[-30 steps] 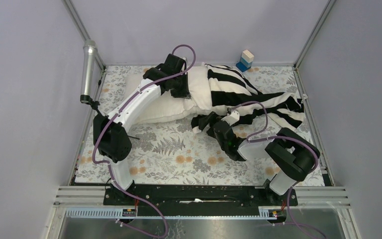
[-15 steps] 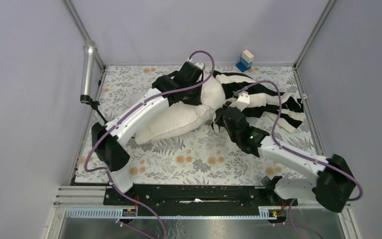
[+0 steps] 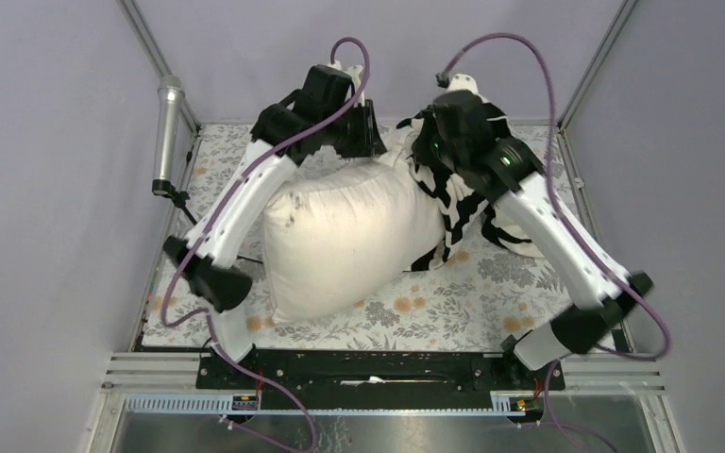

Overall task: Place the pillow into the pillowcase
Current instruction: Stuff the pillow into the pillowcase.

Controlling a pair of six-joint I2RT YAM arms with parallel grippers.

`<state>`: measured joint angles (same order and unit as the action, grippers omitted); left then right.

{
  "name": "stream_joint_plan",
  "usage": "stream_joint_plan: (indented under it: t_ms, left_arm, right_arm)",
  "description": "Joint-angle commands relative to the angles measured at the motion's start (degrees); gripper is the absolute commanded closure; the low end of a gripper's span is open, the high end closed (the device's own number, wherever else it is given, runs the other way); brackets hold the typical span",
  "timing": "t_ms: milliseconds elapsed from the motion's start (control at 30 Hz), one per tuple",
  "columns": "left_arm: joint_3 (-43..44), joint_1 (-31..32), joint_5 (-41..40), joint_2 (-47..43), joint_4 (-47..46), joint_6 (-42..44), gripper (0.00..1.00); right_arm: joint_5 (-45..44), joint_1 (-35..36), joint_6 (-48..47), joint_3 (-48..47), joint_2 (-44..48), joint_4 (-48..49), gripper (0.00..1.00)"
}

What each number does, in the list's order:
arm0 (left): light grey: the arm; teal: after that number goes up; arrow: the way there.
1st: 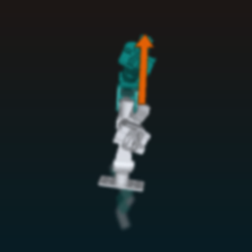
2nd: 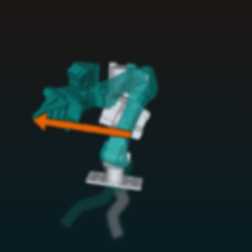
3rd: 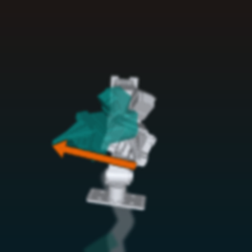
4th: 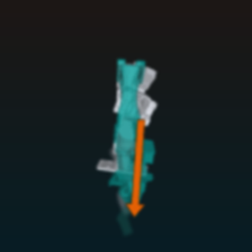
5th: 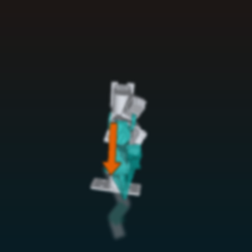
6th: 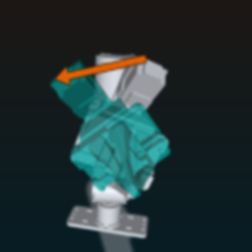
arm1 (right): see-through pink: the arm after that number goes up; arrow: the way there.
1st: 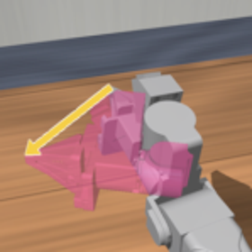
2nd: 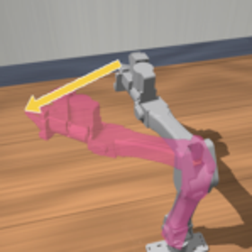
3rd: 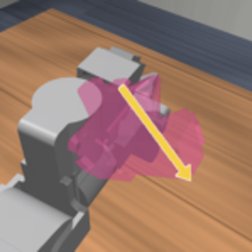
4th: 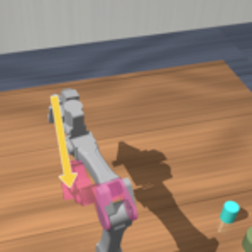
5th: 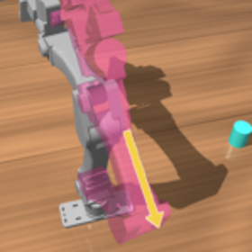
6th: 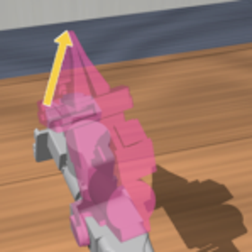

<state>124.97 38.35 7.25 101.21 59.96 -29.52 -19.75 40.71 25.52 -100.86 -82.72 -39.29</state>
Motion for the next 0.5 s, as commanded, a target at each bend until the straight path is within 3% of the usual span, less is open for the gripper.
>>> stream_joint_plan:
  t_ms: [0,100,233,333,400,467]
  left_arm:
    - [4.1,-8.9,14.5,12.9,-12.0,-2.4,0.72]
    - [8.2,-11.6,11.9,16.6,-12.7,-2.5,0.45]
    - [11.4,-12.9,3.5,12.3,-15.5,-1.4,0.04]
    - [7.9,-11.7,-7.0,5.2,-16.3,0.8,0.01]
    - [0.4,-10.2,-16.5,-1.5,-17.3,2.4,0.01]
    - [-14.0,-9.8,-22.0,-9.6,-20.8,2.3,0.01]
  right_arm:
    - [17.9,-8.1,-2.5,-7.7,-20.7,-1.5,1.0]
    - [21.6,-10.9,-2.3,-17.6,-34.7,-2.9,1.0]
    - [20.8,-11.0,-2.0,-29.4,-45.9,-2.7,1.0]
    - [19.3,-10.9,-1.8,-34.5,-49.0,-3.2,1.0]
    - [17.6,-10.8,-2.0,-35.6,-48.6,-2.9,0.88]
    - [16.5,-10.3,-2.8,-35.2,-46.3,-1.5,0.72]
